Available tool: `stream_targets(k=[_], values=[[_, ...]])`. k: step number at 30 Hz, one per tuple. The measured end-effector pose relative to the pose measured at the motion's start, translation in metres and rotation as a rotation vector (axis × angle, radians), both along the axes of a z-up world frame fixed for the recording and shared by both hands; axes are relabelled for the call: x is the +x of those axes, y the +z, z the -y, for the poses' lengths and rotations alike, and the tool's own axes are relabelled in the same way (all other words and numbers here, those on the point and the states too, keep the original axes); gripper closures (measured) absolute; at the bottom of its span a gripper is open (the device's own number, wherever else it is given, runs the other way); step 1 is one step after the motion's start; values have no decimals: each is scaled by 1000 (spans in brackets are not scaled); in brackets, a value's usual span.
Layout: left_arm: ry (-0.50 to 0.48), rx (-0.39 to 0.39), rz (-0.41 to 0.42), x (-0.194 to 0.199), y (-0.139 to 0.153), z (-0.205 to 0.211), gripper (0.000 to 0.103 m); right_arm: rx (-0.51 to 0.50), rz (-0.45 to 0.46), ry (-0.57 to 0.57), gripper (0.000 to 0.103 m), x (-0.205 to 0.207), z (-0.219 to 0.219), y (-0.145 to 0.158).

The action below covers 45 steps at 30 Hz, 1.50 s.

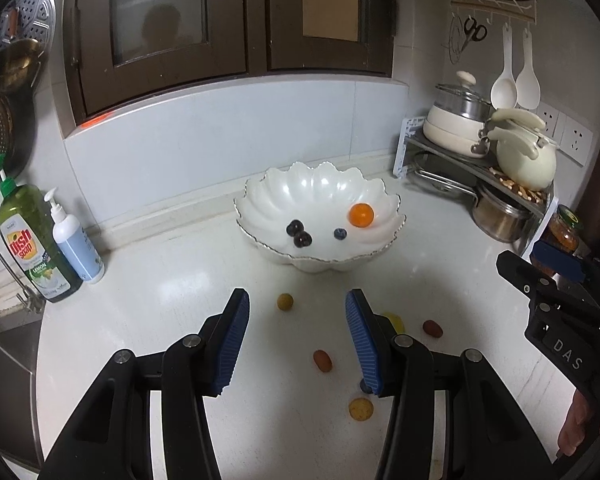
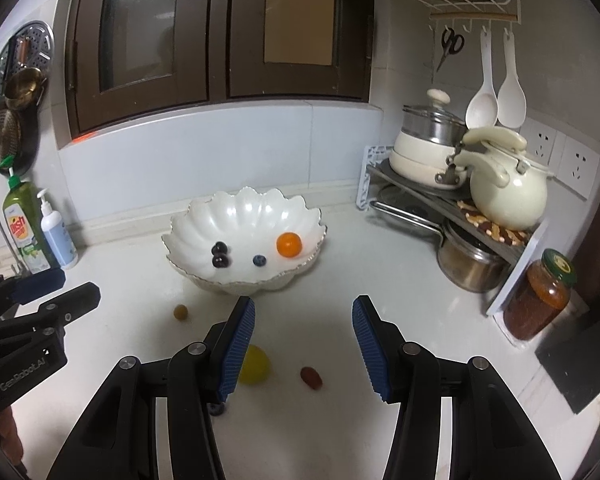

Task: Organize fruits
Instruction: 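Raise both open tools out of the bowl and back over the counter, then close the left tool on the yellow fruit while the right grasps a red date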

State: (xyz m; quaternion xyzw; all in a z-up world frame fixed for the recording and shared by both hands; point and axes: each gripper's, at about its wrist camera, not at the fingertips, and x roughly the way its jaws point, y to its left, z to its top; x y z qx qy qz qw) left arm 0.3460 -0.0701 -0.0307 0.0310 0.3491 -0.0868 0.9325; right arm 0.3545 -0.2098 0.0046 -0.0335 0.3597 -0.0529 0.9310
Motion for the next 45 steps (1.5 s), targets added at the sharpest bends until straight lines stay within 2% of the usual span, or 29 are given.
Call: stream_targets(k=[12, 16, 22, 28, 38, 45], values=[[22, 37, 26, -21, -20, 9, 54, 30, -51, -19, 51, -13, 15, -27], [17, 41, 10, -25, -28, 13, 54, 51, -75, -14, 51, -17, 20, -38], [19, 36, -38, -29, -47, 17, 54, 40, -96, -9, 51, -21, 23, -51], [38, 52, -45, -36, -61, 24, 54, 43, -127, 2, 51, -21, 27, -66], [32, 31, -147, -40, -97, 39, 54, 56, -183, 38, 51, -19, 31, -89], [61, 26, -188, -39, -115, 45, 54, 58, -228, 65, 51, -14, 33, -108]])
